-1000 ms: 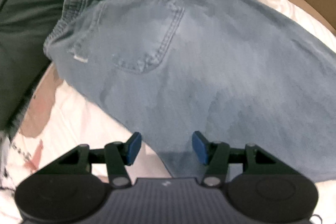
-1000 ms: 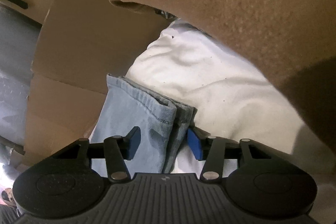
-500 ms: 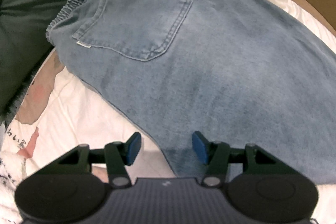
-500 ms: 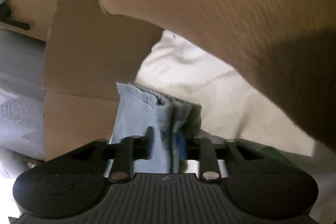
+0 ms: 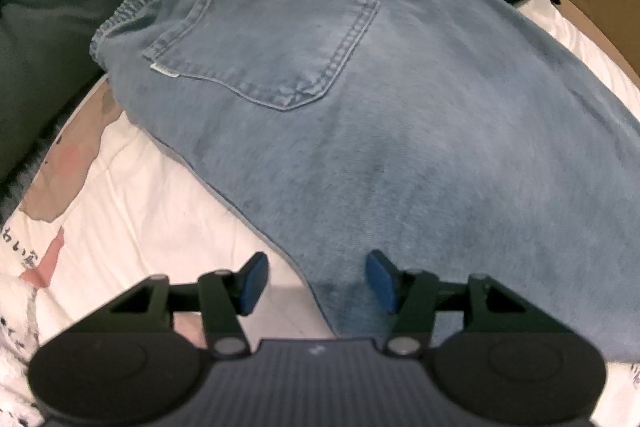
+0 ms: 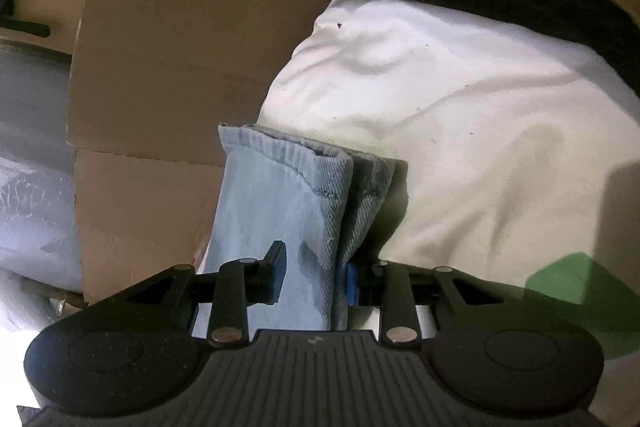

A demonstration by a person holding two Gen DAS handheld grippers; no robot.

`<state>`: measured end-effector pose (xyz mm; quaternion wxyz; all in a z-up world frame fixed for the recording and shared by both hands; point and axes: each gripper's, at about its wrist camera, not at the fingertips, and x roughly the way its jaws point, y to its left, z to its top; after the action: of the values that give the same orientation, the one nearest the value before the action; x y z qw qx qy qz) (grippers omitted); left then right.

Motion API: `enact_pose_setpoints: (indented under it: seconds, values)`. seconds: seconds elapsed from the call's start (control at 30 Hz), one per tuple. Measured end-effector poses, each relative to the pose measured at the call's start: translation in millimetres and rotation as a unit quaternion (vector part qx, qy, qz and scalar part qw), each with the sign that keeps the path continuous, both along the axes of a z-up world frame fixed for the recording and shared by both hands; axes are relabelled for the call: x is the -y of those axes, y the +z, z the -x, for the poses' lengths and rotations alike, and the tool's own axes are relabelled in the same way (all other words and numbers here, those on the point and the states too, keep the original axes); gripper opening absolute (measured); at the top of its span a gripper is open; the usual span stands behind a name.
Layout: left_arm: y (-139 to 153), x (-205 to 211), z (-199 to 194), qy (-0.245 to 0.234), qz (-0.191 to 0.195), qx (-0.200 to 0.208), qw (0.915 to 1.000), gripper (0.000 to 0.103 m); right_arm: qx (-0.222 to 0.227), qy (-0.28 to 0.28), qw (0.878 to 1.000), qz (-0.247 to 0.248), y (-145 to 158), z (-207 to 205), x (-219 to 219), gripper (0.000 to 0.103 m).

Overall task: Fold clothes
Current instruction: 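Grasp the folded jeans leg hem with the right gripper by the cardboard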

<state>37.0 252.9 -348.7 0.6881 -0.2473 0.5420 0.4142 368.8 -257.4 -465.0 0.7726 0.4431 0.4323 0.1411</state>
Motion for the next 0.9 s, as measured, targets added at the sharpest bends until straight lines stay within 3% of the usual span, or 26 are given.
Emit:
enact_pose_setpoints:
  seconds: [0.13,0.3,0.6,0.77,0.9]
  values:
    - [-2,2,3,0.007,0.002,0.005,1.0000,0.060,0.006,-0.004,1.000,0.008,0,0,-5,0.035]
    - [-3,1,5,0.009,0.003,0.008,0.9999,0.060,0.011,-0.010,1.000,-0.003,8,7,1,0.011]
    - [-4,0,9,0.016,0.006,0.016,0.9997,0.063,-0.008,-0.041,0.997,-0.061,5,6,9,0.014]
    - [-2,2,13,0.021,0.008,0.022,0.9995,0.063,-0.010,-0.036,0.997,-0.064,1,6,3,0.014]
    - [-1,4,16,0.025,0.010,0.027,0.9993,0.064,-0.009,-0.030,0.997,-0.068,3,6,6,0.006]
